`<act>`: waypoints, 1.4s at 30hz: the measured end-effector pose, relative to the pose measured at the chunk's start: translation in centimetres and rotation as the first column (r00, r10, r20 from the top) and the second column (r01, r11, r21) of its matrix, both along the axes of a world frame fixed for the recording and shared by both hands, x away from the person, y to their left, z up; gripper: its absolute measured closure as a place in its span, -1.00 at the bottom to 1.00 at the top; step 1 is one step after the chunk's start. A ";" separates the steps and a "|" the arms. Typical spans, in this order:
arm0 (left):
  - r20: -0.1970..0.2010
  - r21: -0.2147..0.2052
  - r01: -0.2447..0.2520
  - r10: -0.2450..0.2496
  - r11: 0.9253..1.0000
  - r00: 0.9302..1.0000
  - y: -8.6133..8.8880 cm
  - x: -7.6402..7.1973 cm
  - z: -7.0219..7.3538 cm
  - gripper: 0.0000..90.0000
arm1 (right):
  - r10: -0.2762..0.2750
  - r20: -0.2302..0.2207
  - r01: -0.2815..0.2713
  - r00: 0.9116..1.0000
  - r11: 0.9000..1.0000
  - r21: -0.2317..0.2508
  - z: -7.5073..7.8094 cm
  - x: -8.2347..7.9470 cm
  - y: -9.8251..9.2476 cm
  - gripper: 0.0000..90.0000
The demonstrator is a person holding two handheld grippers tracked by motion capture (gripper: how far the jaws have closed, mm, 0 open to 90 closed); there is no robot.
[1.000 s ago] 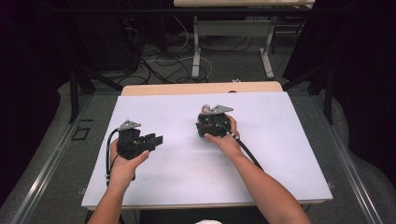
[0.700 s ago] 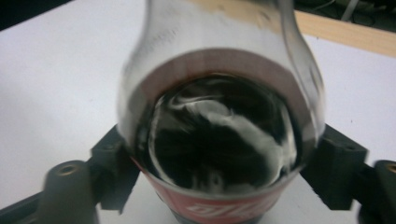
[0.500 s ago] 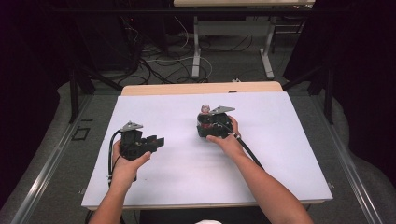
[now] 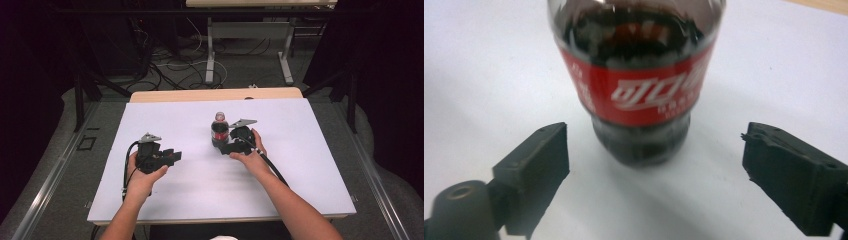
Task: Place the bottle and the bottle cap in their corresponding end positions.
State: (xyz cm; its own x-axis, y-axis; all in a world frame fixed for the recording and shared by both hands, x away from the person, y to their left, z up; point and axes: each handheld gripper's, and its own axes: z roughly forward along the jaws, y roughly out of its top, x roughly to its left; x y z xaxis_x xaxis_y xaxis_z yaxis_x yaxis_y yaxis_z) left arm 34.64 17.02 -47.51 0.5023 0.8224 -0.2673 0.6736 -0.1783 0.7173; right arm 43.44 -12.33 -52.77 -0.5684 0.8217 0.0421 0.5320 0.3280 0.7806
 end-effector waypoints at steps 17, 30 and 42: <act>0.005 0.045 0.112 -0.112 0.993 0.994 -4.8 0.1 -2.5 0.37 | -0.003 -0.034 0.002 0.999 1.000 -0.020 1.4 -4.5 -3.2 -1.00; 0.009 0.070 0.223 -0.224 0.972 0.975 -10.4 0.6 -5.5 0.37 | -0.025 -0.026 0.026 0.999 0.999 0.031 1.6 -6.2 -6.3 -1.00; 0.009 0.082 0.263 -0.264 0.961 0.964 -13.0 0.8 -7.7 0.37 | -0.035 -0.033 0.037 0.999 0.998 0.050 1.6 -6.6 -7.4 -1.00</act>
State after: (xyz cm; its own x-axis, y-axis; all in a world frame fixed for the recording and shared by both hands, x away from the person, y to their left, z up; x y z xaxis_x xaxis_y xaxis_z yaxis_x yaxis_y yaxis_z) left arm 35.48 4.00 -55.18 0.7087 0.6783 -0.1941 0.5807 -0.4045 0.7065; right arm 36.84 -19.72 -51.18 -0.5364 0.8378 0.1019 0.5677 0.2688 0.7781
